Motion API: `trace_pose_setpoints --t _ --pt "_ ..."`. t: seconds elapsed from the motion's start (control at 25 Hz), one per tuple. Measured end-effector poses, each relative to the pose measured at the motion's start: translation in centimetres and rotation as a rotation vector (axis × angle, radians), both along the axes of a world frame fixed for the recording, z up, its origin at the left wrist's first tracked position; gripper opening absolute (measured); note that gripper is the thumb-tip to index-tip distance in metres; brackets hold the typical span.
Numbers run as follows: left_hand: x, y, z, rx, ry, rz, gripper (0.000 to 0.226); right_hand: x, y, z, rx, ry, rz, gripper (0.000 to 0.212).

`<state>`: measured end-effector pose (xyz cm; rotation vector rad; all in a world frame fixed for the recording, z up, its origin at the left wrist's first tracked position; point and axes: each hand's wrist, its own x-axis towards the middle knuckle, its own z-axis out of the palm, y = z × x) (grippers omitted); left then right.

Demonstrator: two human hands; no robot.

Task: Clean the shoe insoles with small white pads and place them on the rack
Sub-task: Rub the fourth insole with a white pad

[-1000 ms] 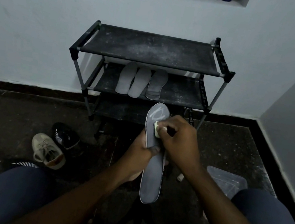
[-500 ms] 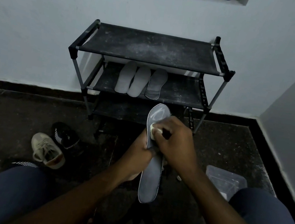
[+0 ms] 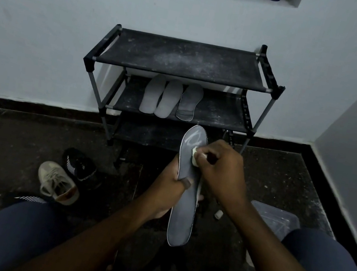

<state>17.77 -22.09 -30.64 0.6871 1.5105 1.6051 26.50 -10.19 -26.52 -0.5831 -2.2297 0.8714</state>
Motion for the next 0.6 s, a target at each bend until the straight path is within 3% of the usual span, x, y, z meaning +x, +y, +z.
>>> trace_pose_setpoints --t 0.24,0.44,0.6 --pt "0.1 -0.1 0.0 -0.029 0.039 0.007 0.071 -0.1 -1.0 -0.1 0.006 -0.027 0.1 0.008" --pt "-0.1 0.0 -0.2 -0.064 0.042 -0.001 0.076 0.1 0.5 0.2 -0.026 0.011 -0.018 0.008" --pt "0.0 -0.2 -0.1 -0.047 0.022 -0.006 0.079 0.1 -1.1 -0.2 0.022 -0.045 0.11 0.007"
